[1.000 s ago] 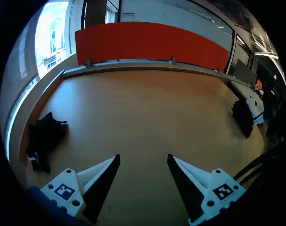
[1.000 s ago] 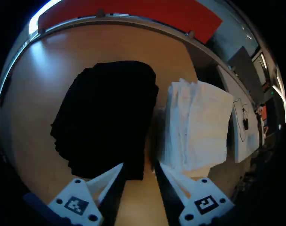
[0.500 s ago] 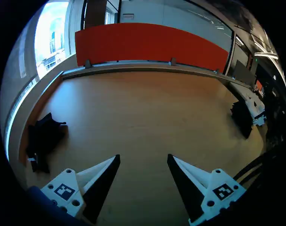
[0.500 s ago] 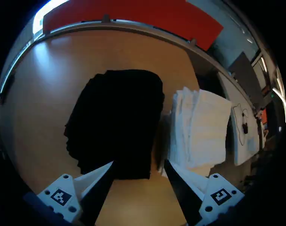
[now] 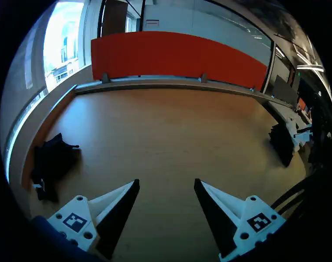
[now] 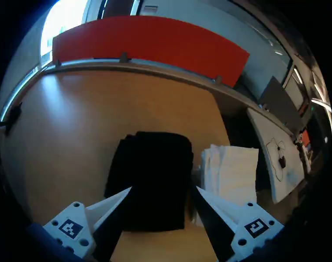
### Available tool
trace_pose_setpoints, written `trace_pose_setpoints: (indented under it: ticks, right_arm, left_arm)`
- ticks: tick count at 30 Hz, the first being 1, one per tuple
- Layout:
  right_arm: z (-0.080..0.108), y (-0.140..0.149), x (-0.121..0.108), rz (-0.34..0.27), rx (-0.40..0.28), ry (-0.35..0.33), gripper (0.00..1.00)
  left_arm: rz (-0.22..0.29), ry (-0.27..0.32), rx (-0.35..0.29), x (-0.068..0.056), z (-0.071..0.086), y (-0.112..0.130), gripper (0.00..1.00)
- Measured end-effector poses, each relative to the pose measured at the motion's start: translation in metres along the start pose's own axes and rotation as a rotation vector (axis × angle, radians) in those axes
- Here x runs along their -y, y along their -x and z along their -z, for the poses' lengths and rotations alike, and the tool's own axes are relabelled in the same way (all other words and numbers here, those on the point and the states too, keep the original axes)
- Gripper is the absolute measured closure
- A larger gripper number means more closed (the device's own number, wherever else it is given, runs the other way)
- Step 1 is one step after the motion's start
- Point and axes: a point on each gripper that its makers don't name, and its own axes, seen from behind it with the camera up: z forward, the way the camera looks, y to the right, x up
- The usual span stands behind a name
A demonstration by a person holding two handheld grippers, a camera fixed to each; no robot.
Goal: Fold towel
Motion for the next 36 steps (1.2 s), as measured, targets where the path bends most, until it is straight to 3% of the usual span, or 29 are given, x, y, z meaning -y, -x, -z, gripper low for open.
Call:
trace_pose_setpoints:
  ticks: [17,29,36]
  right_arm:
    - [0.015,-0.055,0.027,-0.143,-0.222,-0.001,0.06]
    - [0.026,-0.092,0.053,-0.13,-0.331,-0.007,0.06]
    - [0.035,-0.12,0.067,-0.164,-0.394,-0.004,0.06]
  left_arm:
    - [0.019,-0.01,-0.074,0.009,-0.008,-0.031,0.07]
    - [0.026,-0.042,-0.187,0.025,-0.008,-0.074,0.07]
    - [0.035,-0.074,-0.267,0.037,-0.006,-0.102,0.07]
